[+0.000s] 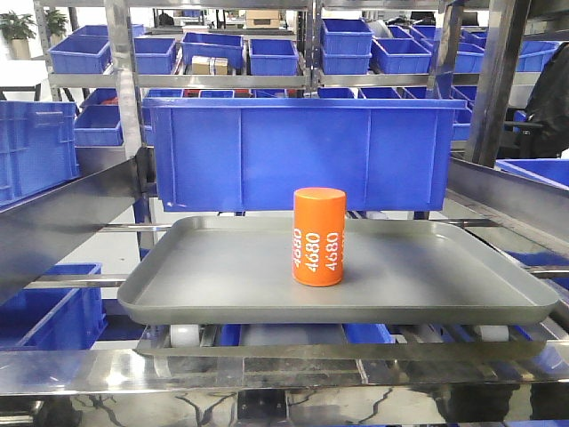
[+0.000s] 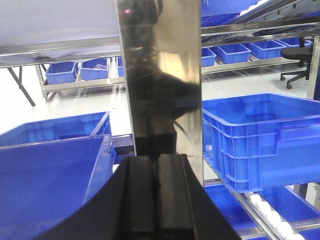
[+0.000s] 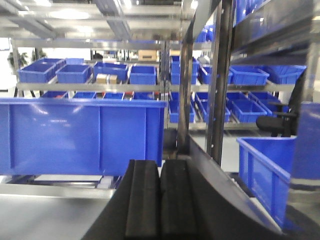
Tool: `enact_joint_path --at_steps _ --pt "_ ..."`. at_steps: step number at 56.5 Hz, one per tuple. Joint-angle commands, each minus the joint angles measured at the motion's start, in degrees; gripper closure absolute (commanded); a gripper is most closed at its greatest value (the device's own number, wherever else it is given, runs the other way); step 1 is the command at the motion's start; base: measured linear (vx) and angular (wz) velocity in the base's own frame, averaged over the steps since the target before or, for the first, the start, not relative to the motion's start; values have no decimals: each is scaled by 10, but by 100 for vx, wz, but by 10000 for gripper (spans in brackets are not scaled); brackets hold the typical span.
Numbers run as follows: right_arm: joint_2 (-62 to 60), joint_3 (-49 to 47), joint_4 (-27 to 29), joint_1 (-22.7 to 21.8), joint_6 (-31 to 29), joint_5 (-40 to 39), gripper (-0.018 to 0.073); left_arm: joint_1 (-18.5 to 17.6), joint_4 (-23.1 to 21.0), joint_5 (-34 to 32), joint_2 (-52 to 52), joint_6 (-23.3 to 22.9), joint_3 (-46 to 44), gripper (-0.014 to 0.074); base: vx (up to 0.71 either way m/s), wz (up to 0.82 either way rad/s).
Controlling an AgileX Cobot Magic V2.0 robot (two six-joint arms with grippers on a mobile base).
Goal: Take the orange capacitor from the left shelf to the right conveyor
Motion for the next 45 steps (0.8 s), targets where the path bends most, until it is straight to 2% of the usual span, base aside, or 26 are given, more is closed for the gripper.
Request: enact_joint_path --at_steps 1,8,24,29,33,38,45 --pt "3 -22 1 -3 -4 -46 540 -4 -4 -45 -5 -4 14 602 0 0" --pt "3 -22 1 -3 -4 -46 456 -4 -4 -45 -5 -4 14 602 0 0" --pt "3 -22 8 -3 -4 -64 14 -4 -4 -45 -5 -4 14 602 0 0" --pt "3 -22 15 -3 -1 -81 -83 -4 -4 -45 -5 -4 14 602 0 0" --pt "3 -22 42 -3 5 -84 -122 -4 -4 -45 -5 -4 14 602 0 0" --pt "13 -23 83 13 -4 -75 -128 -4 -4 -45 -5 -4 14 602 0 0" --pt "47 -40 133 82 -54 -24 -112 -4 -4 -45 -5 -4 14 602 0 0"
